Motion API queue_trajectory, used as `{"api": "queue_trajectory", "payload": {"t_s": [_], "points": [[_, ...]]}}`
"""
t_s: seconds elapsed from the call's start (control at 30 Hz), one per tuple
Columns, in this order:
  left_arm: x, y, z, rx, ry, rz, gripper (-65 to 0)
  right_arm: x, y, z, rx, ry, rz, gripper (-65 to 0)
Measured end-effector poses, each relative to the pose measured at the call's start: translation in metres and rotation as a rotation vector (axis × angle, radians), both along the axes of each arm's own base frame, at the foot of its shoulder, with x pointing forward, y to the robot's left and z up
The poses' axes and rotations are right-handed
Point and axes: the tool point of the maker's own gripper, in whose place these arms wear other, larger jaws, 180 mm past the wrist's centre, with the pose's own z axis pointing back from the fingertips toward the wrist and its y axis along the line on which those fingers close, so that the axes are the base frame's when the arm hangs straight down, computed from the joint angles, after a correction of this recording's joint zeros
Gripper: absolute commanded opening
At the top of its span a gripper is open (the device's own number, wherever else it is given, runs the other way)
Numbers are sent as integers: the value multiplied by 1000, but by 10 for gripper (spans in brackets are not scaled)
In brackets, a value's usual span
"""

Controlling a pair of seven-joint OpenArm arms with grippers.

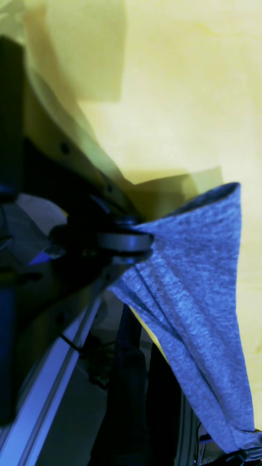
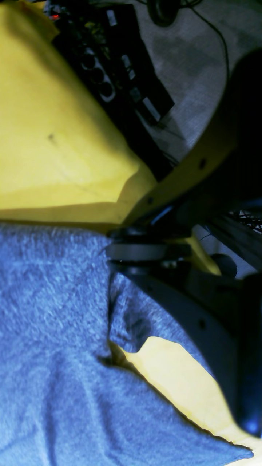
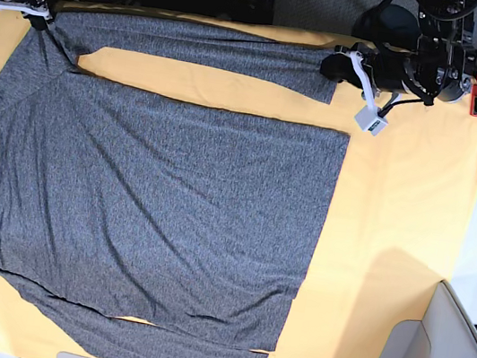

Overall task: Fold the T-shirt properly
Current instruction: 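Lift the shoulder edge and pull it toward the hem with both grippers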

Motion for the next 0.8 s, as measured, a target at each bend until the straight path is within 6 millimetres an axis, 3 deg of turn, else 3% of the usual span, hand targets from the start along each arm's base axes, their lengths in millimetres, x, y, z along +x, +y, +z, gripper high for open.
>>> {"api": "queue_trajectory", "payload": {"t_s": [0.1,0.2,0.4,0.6,0.7,0.8], "points": [[-1,5,3,23,-9,-17,-645,3,0,2,1,-7,3,-650],[8,4,15,31,-60,-34,-645,19,-3,16,-24,-54,13,-650],[70,-6,64,-44,-252,-51,-644,70,-3,43,-43,-182,35,-650],[103,-28,80,-76,-311,-122,-644,129,23,66,-31,-294,159,-650],[120,-31,81,-88,-310,-128,-644,141,25,53,25,-287,136,-650],[124,-25,66,-95,-255,-97,-644,146,25,26,96,-241,113,-650]]}}
